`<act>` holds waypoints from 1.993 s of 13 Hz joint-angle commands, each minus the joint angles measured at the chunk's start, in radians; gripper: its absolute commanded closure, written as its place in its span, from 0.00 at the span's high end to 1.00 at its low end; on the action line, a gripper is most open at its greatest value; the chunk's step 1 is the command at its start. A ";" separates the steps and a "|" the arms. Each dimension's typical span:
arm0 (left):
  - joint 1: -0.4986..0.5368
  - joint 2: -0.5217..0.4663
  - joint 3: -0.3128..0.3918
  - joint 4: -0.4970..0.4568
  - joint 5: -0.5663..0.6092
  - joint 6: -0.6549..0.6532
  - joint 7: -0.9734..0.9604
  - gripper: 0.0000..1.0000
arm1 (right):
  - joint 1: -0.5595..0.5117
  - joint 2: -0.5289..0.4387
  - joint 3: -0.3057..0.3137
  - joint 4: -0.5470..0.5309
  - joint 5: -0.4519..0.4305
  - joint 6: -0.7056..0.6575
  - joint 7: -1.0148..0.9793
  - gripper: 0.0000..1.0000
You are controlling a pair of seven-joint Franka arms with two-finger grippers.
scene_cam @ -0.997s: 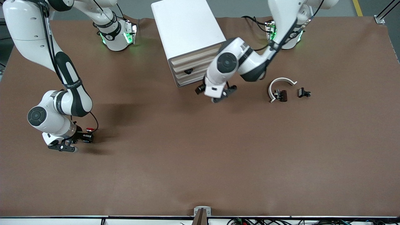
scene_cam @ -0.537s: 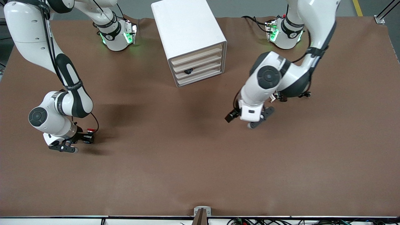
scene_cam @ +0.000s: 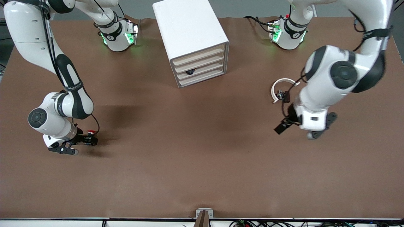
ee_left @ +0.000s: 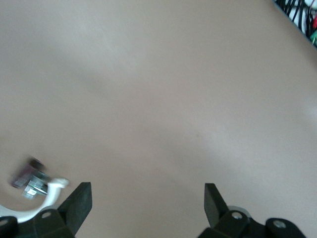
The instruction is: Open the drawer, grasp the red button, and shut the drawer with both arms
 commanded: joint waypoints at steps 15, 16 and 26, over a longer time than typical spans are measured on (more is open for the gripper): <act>0.013 -0.274 0.132 0.186 0.005 -0.483 0.667 1.00 | -0.040 -0.206 0.012 0.498 -0.045 -0.899 -0.136 1.00; 0.005 -0.312 0.142 0.159 0.004 -0.502 0.725 1.00 | -0.040 -0.206 0.012 0.538 -0.052 -0.945 -0.136 1.00; -0.085 -0.520 0.270 -0.048 -0.061 -0.531 0.819 1.00 | -0.022 -0.230 0.007 0.714 -0.053 -1.038 -0.131 1.00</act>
